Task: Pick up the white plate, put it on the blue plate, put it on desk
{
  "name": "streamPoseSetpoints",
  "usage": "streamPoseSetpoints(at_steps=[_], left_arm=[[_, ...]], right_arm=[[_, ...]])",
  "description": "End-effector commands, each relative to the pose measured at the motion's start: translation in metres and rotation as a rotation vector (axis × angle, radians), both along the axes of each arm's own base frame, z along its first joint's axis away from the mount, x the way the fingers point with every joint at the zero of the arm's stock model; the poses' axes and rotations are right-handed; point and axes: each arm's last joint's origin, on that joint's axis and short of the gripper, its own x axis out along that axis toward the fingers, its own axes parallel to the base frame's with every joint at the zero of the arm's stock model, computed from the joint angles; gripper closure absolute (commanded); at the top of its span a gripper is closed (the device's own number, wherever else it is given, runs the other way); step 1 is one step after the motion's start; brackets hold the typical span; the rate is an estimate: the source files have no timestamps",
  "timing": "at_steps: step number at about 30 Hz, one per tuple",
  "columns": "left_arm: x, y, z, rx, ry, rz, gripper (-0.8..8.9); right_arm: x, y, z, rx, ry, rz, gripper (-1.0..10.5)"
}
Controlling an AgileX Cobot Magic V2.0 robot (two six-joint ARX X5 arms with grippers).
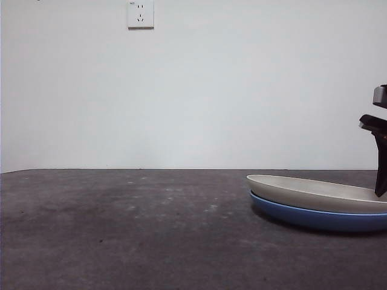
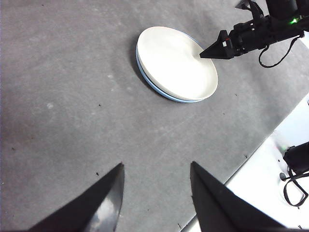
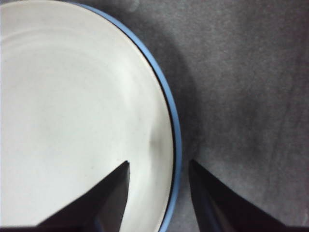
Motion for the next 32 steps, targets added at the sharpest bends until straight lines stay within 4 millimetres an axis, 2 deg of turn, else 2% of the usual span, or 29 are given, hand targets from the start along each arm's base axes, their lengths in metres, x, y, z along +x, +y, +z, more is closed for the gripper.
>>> streamPoseSetpoints(at_steps=[1, 3, 7, 20, 24, 32], left_arm=[[0.001, -0.001, 0.003, -0.006, -0.016, -0.009, 5.96], [0.001, -0.001, 0.003, -0.007, -0.017, -0.009, 5.96], [0.001, -0.001, 0.003, -0.007, -0.018, -0.009, 5.96], [0.001, -0.001, 0.003, -0.007, -0.018, -0.009, 5.96], [0.001, -0.001, 0.003, -0.007, -0.017, -0.009, 5.96], [0.002, -0.001, 0.004, -0.009, -0.022, -0.009, 5.96]], right_arm=[[0.005, 0.000, -0.005, 0.006, 0.009, -0.008, 7.8], [0.006, 0.000, -0.005, 0.006, 0.000, -0.009, 8.1], [0.008, 0.000, -0.004, 0.005, -0.025, -0.010, 9.4], [0.011, -0.002, 0.000, 0.016, -0.064, -0.019, 9.4], [0.011, 0.000, 0.013, 0.076, -0.120, -0.014, 9.4], [-0.005, 0.006, 0.053, 0.179, -0.247, -0.017, 9.4]])
